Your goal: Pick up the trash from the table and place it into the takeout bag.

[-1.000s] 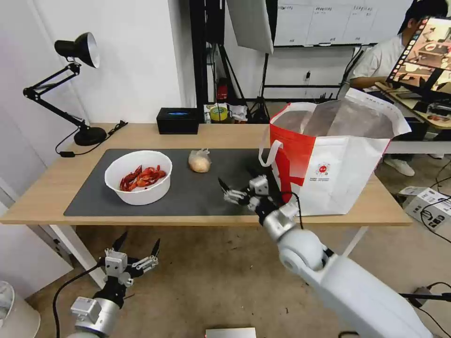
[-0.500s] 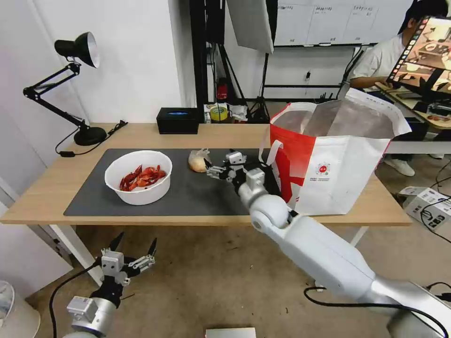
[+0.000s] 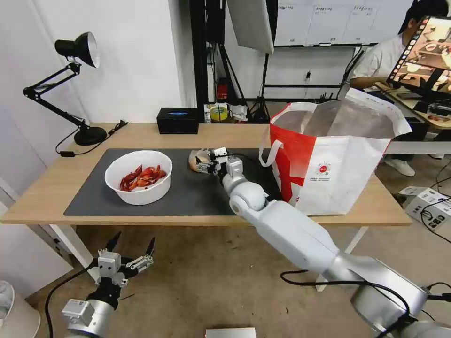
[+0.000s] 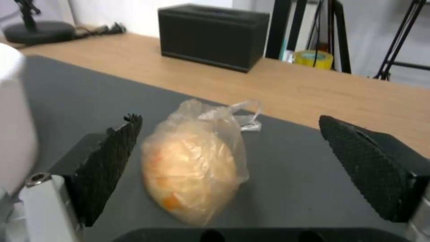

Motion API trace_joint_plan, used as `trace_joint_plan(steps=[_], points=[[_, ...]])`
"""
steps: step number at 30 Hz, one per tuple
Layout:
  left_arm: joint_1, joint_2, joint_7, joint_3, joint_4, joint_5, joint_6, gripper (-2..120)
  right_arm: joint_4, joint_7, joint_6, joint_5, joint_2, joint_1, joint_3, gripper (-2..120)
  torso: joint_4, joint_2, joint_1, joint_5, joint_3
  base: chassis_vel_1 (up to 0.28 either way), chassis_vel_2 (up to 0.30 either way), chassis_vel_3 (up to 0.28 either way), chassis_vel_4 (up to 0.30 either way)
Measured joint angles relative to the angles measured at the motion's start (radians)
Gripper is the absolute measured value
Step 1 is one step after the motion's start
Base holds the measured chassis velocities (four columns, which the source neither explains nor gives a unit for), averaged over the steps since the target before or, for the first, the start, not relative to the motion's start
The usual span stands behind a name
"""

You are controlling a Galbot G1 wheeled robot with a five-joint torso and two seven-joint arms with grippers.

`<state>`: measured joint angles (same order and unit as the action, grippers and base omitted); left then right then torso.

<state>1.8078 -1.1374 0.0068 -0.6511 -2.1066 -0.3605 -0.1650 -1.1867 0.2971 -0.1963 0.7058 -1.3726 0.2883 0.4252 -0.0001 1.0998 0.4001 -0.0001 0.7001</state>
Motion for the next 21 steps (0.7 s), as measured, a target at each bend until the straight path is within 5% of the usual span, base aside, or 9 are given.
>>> trace_joint_plan(steps=[21], points=[[-0.032,0.003,0.001,-0.001,0.029,-0.027,-0.005,100,0.355,-0.158,-0.066,-0.024,-0.187,-0.138,-0.011,100,-0.0001,0.000,0.000,0.0000,0.000,0.000,0.000,0.000,0.000]])
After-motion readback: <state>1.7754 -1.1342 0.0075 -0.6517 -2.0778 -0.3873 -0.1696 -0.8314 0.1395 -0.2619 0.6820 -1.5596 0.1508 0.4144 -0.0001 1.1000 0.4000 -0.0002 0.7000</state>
